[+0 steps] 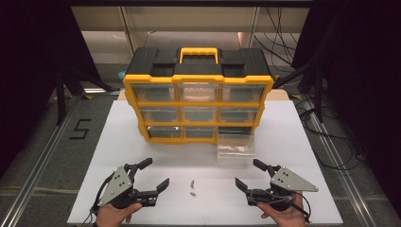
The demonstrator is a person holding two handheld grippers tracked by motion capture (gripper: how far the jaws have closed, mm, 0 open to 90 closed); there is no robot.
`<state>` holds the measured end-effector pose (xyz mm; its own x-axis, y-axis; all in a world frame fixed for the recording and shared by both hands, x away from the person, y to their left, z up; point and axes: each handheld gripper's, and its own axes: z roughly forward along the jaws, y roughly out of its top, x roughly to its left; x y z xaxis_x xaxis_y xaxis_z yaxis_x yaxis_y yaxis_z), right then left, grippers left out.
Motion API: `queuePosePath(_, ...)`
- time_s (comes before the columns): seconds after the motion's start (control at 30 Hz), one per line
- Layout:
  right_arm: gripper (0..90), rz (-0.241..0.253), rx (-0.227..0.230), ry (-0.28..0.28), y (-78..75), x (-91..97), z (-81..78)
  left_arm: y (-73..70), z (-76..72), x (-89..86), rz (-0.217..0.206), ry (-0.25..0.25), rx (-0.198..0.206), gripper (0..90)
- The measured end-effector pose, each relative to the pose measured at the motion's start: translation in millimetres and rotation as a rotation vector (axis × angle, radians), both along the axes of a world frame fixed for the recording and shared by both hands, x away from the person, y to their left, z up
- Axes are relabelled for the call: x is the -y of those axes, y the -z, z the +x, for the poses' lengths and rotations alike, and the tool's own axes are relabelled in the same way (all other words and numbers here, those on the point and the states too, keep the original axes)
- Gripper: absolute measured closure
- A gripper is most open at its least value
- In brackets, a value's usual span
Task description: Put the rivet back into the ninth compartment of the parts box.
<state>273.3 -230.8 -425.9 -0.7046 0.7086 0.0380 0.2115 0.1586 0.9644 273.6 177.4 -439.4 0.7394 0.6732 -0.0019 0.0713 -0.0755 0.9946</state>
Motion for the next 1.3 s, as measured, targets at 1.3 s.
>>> queuePosePath(1.3,24.0,-0.421,-0.067,-0.304,9.9,-82.2,1.0,1.3,3.2,2.2,0.009,-0.002,0.002,16.0)
